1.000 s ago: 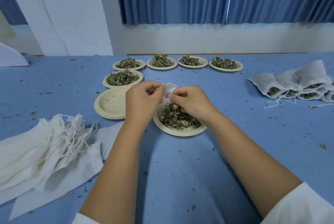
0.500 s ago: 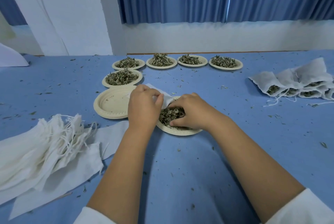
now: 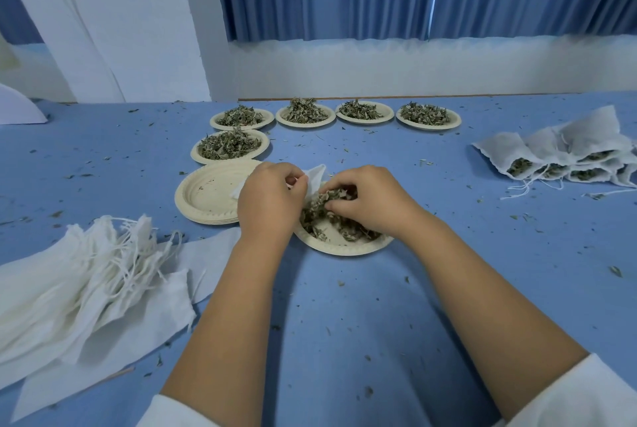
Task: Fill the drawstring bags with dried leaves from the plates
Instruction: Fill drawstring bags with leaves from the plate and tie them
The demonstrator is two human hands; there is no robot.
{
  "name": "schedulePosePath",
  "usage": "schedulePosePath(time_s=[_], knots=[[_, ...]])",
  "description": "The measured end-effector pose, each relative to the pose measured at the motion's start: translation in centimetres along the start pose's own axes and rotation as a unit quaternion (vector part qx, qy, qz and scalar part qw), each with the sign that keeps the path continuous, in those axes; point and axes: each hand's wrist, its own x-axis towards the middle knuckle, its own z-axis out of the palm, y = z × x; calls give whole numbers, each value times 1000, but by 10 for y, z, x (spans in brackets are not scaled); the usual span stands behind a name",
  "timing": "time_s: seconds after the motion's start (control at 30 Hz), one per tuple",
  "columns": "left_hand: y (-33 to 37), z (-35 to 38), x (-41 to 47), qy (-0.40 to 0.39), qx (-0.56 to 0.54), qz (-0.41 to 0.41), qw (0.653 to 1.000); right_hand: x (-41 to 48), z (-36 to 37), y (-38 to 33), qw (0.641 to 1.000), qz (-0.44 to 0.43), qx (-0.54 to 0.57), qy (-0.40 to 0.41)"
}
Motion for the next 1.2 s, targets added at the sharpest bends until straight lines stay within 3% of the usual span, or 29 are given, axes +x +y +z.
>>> schedulePosePath(time_s=[0.13,0.37,0.5,0.63,0.67,0.73,0.8,1.0,1.2], knots=[[-1,2,1,3,-4,12,1000,1,-13,-4,989,29,137,55],[6,3,-2,-21,-91,-36,995,-1,-21,-8,922,103,344,143],[7,3,-2,-35,-113,-49,992,2,-21,-6,849,160,482,147],[10,3,-4,-52,-144,-56,987,5,-8,-11,729,179,654,99],[11,3,-4,-55,-155,-59,985,5,-4,-12,712,182,672,92],[12,2,-5,-61,-183,-70,979,6,2,-14,723,185,659,91],[13,2,-4,-62,-228,-98,967,5,6,-14,761,189,612,105],[13,1,0,-53,-304,-154,939,4,12,-8,925,148,318,146],[12,3,0,-54,-285,-124,949,3,14,-8,977,101,131,133]])
